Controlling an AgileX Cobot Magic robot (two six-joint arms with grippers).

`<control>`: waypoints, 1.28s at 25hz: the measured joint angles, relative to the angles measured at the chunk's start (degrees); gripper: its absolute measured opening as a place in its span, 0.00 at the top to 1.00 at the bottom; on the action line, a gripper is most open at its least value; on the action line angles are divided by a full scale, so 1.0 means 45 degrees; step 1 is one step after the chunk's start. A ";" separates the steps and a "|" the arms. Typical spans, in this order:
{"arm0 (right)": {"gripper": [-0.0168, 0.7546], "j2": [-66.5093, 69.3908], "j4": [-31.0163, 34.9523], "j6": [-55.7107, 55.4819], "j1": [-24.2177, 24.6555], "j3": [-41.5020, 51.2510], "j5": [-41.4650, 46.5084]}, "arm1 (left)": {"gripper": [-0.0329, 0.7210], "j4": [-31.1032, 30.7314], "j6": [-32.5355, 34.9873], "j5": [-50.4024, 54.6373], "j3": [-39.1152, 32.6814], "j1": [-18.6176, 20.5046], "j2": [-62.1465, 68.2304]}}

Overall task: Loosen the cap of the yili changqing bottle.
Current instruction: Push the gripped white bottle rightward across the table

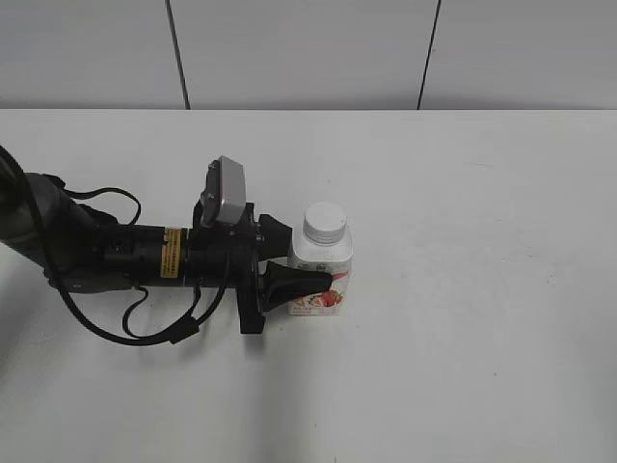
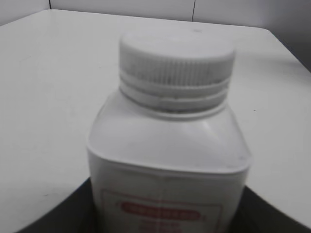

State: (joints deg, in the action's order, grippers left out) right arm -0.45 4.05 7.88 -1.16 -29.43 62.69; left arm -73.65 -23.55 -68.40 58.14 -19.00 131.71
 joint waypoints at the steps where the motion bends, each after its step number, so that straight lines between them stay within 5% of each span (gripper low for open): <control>1: 0.29 0.0000 0.0000 0.0000 0.0000 0.0000 0.0000 | 0.47 -0.0013 0.0009 0.0000 0.0000 0.0000 0.0000; 32: 0.29 0.0000 0.0000 0.0000 0.0000 0.0000 0.0000 | 0.36 -0.0414 0.0014 -0.0093 0.0000 0.0137 0.0000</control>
State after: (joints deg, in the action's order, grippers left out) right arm -0.45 4.05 7.88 -1.16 -29.43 62.69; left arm -75.51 -23.48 -68.82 58.14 -18.38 131.71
